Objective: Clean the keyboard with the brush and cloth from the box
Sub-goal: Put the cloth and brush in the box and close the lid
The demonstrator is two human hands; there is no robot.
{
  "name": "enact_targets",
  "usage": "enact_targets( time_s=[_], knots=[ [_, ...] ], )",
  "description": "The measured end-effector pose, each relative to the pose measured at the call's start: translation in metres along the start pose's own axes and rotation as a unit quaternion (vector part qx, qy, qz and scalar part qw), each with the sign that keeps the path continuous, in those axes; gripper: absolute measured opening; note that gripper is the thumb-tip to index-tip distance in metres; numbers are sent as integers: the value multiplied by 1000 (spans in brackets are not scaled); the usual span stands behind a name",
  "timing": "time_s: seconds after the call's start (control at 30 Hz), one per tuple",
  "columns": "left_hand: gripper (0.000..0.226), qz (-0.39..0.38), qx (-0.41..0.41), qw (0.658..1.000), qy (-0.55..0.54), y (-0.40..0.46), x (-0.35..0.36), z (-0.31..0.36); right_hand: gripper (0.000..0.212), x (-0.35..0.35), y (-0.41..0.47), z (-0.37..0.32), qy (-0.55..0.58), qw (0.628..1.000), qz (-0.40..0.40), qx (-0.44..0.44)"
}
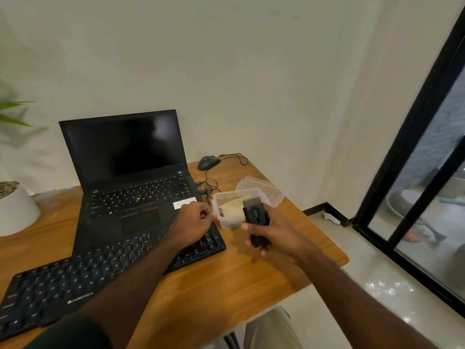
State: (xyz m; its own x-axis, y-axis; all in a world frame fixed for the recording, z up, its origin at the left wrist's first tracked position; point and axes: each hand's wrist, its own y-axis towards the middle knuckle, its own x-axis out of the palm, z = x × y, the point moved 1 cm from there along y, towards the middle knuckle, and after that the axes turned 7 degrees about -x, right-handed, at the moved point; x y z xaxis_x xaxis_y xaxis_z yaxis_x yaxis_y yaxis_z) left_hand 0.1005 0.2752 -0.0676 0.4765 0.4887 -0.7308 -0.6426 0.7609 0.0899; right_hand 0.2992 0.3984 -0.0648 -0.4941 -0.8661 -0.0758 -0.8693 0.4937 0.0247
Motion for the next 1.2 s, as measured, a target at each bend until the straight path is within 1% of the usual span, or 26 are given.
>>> enact_targets(
  time_s=[0.1,0.2,0.27,0.53,0.8,0.87,0.97,1.0,1.03,1.07,1.1,1.13,1.17,1.2],
  knots=[
    [26,-3,2,1000,-4,2,-3,5,38,9,8,-8,89,995,44,2],
    [27,-3,10,1000,-11,3,-3,6,37,16,13,-14,142,988,66,1],
    [27,-7,11,1000,-16,3,-3,9,36,20,15,-18,166,984,66,-5],
    [29,-6,27,1000,-16,1,-4,13,29,18,15,-26,187,981,48,-17],
    [28,-9,27,1000,-8,5,-4,13,29,17,18,-25,223,974,30,-28],
    [28,-10,27,1000,-5,5,-5,13,32,17,18,-25,222,974,29,-26],
    [26,-11,14,1000,-7,7,-5,10,42,15,20,-22,241,970,16,-1],
    [26,-12,10,1000,-9,7,-6,9,41,12,20,-22,237,971,18,6],
    [26,-12,7,1000,-10,8,-6,8,38,10,21,-23,207,978,25,3],
    [26,-13,6,1000,-11,9,-6,7,35,6,23,-23,134,990,32,-13],
    [27,-14,4,1000,-9,10,-6,6,34,1,27,-24,22,998,39,-40],
    [29,-14,3,1000,-6,11,-6,6,38,-5,32,-24,-112,989,47,-80],
    [31,-14,2,1000,-3,11,-6,5,46,-10,38,-25,-227,965,50,-123],
    [33,-13,3,1000,-1,13,-5,4,54,-16,46,-24,-306,939,48,-153]
  ],
)
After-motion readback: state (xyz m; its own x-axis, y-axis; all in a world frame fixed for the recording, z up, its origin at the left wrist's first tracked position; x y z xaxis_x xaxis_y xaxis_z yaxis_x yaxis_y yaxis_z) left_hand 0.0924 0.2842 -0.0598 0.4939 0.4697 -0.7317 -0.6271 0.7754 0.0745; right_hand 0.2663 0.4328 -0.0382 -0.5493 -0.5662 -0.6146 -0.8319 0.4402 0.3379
